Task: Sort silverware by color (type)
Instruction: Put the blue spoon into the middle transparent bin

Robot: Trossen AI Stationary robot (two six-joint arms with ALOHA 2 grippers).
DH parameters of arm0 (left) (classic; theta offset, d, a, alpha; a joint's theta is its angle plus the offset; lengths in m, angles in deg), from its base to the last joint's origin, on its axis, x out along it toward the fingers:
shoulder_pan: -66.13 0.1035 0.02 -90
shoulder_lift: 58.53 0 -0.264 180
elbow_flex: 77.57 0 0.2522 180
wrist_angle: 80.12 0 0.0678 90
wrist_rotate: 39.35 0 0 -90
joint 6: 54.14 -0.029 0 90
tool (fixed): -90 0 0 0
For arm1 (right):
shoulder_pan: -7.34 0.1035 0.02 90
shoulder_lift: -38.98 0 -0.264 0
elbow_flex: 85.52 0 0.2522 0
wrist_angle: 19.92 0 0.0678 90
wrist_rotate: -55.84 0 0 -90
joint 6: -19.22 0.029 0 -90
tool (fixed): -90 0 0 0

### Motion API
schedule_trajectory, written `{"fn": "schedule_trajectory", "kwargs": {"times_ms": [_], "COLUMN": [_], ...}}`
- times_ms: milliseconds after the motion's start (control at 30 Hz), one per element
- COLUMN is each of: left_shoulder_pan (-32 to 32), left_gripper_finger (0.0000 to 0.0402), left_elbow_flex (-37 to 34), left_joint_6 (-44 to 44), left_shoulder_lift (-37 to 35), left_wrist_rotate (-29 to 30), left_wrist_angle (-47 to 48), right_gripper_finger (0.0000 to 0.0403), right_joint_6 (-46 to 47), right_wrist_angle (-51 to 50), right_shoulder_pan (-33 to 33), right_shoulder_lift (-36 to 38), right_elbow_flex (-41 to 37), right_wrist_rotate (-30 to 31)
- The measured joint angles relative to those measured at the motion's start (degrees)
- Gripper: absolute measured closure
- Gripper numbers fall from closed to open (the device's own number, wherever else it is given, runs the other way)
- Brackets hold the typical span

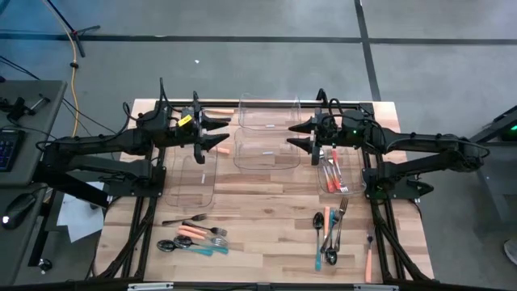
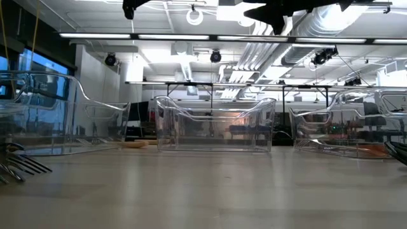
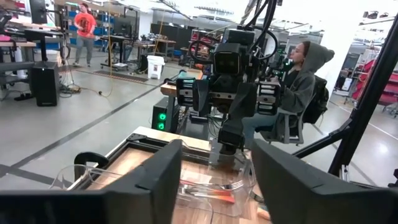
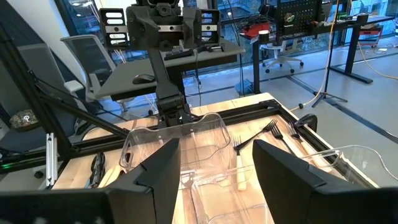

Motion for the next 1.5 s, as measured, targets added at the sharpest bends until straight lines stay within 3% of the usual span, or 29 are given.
{"fn": "schedule_trajectory", "kwargs": {"times_ms": [133,300,400,533,767,1100,1233,1500], "left_shoulder_pan": [0.0,0.0,-0.5,-3.6,-16.8,-41.2,-49.8,-60.8], "left_gripper_finger": [0.018,0.0179,0.018,0.018,0.0181,0.0181,0.0181,0.0181], "left_elbow_flex": [0.0,1.5,7.1,17.5,32.9,34.7,32.3,22.5], "left_joint_6": [-1.4,-1.8,-2.4,-5.0,-0.6,18.0,23.8,34.1], "left_shoulder_lift": [0.0,0.0,0.9,3.7,11.4,21.9,26.4,34.3], "left_wrist_rotate": [0.0,-0.6,-2.3,-2.6,-2.7,-1.0,-0.9,-0.8], "left_wrist_angle": [0.0,2.5,10.9,28.7,55.9,71.5,69.5,52.7], "right_gripper_finger": [0.0217,0.0217,0.0217,0.0217,0.0217,0.0217,0.0217,0.0217], "right_joint_6": [0.0,0.0,0.0,0.0,-0.2,-0.2,-0.2,-0.6], "right_wrist_angle": [0.0,0.0,0.0,-0.1,-0.5,-2.8,-3.1,-3.1], "right_shoulder_pan": [0.0,0.0,0.0,0.0,0.0,0.0,0.0,0.0], "right_shoulder_lift": [0.0,0.0,0.0,0.0,0.0,0.0,0.0,0.0], "right_elbow_flex": [0.0,0.0,0.0,0.0,0.0,0.0,0.0,0.0], "right_wrist_rotate": [0.0,0.0,0.0,0.0,0.0,0.0,0.0,0.0]}}
